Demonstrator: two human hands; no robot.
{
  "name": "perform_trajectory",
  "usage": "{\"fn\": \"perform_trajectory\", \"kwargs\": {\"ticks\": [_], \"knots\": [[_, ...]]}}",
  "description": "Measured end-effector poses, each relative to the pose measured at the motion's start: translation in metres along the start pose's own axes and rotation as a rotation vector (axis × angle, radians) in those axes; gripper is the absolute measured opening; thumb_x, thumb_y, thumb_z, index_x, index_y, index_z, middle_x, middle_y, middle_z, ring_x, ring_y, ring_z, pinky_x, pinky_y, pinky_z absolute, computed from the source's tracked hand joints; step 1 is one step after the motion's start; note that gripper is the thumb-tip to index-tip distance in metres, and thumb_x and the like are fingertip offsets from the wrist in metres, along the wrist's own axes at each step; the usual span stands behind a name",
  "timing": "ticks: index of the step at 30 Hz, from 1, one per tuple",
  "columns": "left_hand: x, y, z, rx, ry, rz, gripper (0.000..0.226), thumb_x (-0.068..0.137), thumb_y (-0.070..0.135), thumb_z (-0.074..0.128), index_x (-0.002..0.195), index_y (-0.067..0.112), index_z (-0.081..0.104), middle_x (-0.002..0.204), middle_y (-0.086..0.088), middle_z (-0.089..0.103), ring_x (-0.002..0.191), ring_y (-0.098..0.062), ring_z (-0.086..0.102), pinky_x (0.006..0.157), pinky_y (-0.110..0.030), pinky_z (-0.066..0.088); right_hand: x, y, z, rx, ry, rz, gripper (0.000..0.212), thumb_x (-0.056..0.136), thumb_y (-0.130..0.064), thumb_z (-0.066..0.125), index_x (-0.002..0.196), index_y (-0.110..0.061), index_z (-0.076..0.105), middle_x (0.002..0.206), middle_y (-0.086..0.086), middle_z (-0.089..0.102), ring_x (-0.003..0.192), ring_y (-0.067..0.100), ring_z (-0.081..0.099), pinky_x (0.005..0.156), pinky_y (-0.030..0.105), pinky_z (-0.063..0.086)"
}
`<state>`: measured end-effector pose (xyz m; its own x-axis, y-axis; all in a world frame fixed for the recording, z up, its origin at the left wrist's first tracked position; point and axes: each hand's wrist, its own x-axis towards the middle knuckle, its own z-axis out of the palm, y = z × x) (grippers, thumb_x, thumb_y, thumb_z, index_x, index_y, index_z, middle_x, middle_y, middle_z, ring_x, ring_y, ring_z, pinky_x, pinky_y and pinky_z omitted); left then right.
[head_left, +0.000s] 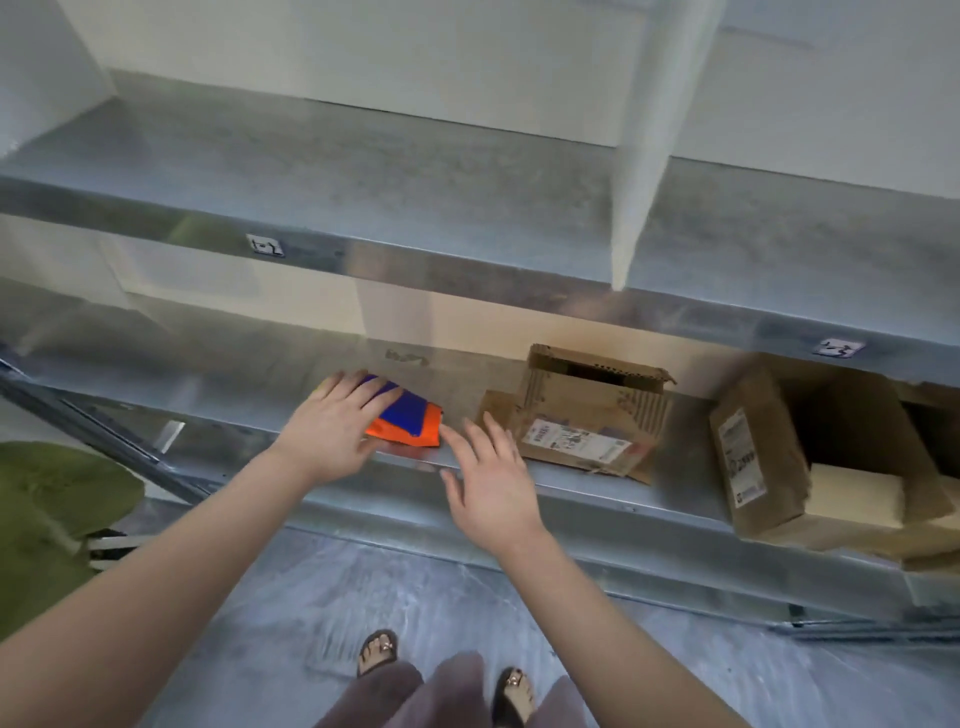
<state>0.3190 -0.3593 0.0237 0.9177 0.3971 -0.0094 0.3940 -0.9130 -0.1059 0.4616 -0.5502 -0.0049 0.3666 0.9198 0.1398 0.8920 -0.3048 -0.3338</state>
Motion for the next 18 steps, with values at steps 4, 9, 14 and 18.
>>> {"fn": "perform_trajectory", "kwargs": {"ticks": [4, 9, 14, 18], "knots": [[0.020, -0.031, 0.009, -0.025, -0.128, 0.076, 0.074, 0.065, 0.055, 0.073, 0.129, 0.020, 0.058, 0.125, -0.009, 0.062, 0.116, -0.036, 0.058, 0.101, -0.052, 0.042, 0.014, -0.015, 0.042, 0.001, -0.160, 0.118, 0.060, 0.098, -0.038, 0.044, 0.153, -0.027, 0.025, 0.156, 0.005, 0.032, 0.148, 0.030, 0.017, 0.120, 0.053, 0.011], [0.045, -0.047, 0.023, -0.133, -0.177, 0.155, 0.074, 0.067, 0.052, 0.072, 0.133, 0.023, 0.055, 0.131, -0.011, 0.058, 0.121, -0.036, 0.052, 0.108, -0.052, 0.033, 0.030, -0.018, 0.067, 0.034, -0.207, 0.345, 0.062, 0.098, -0.041, 0.045, 0.153, -0.027, 0.022, 0.157, 0.008, 0.028, 0.149, 0.031, 0.010, 0.122, 0.047, 0.007], [0.062, -0.048, 0.033, -0.206, -0.246, 0.197, 0.059, 0.078, 0.056, 0.054, 0.133, 0.032, 0.054, 0.127, -0.009, 0.054, 0.113, -0.035, 0.050, 0.097, -0.039, 0.036, 0.037, -0.016, 0.073, 0.049, -0.196, 0.430, 0.061, 0.097, -0.041, 0.047, 0.152, -0.026, 0.025, 0.156, 0.004, 0.031, 0.148, 0.027, 0.013, 0.120, 0.042, 0.016], [0.071, -0.055, 0.037, -0.266, -0.298, 0.220, 0.052, 0.086, 0.041, 0.064, 0.136, 0.034, 0.049, 0.129, -0.004, 0.046, 0.117, -0.026, 0.041, 0.088, -0.031, 0.038, 0.042, -0.011, 0.076, 0.088, -0.203, 0.489, 0.057, 0.098, -0.040, 0.045, 0.151, -0.025, 0.027, 0.156, 0.003, 0.028, 0.147, 0.025, 0.015, 0.118, 0.039, 0.023]]}}
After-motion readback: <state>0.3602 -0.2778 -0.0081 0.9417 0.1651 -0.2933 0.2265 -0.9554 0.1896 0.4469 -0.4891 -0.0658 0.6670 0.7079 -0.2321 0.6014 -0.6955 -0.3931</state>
